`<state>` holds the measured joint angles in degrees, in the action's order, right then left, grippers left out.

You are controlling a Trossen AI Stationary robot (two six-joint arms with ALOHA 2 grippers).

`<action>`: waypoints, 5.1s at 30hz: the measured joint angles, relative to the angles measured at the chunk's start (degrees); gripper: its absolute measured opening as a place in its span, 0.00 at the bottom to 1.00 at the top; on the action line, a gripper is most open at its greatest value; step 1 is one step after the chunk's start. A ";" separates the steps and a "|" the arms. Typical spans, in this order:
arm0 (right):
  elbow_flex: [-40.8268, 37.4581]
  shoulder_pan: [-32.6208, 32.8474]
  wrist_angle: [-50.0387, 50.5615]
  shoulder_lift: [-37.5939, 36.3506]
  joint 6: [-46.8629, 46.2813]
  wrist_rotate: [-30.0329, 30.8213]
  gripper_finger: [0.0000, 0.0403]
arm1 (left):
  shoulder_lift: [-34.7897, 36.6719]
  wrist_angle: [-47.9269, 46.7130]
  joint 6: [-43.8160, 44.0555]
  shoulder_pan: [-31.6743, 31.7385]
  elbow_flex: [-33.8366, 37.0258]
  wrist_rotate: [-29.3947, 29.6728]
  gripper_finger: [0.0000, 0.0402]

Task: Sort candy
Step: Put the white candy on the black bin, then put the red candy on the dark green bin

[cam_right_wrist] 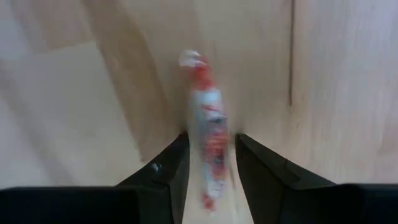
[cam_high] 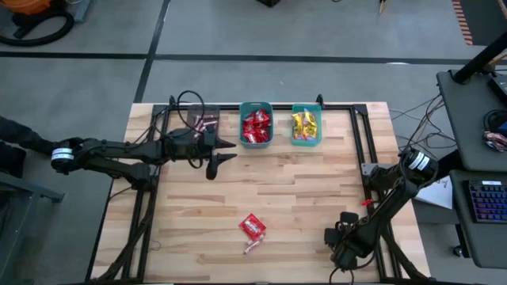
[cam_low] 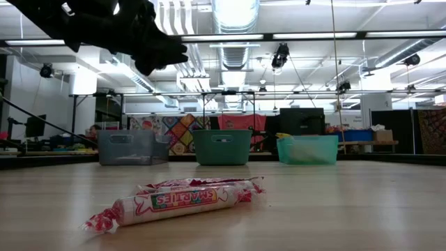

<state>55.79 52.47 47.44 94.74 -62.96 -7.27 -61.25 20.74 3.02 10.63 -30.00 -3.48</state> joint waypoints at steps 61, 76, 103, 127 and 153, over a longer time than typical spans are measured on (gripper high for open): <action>-14.01 -41.16 -123.66 4.17 70.58 20.31 0.02 | -18.72 31.01 4.01 -23.12 -0.15 13.50 0.38; -14.01 -41.16 -122.52 4.17 72.00 20.74 0.02 | -28.53 43.80 4.55 -23.12 -0.17 13.50 0.29; -14.05 -41.09 -118.14 3.96 73.46 27.06 0.07 | -23.78 32.85 5.62 -23.09 -0.17 18.46 0.03; -14.10 -41.11 -102.97 3.30 60.02 44.70 0.21 | 7.70 -40.29 17.06 27.09 -0.21 22.30 0.09; 10.49 -32.62 -46.20 6.79 36.19 20.86 0.28 | 11.68 -37.42 25.89 -15.49 -3.69 26.43 0.35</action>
<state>66.28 19.85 1.24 101.53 -26.76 13.60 -49.57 -16.69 28.91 -4.85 -33.69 22.95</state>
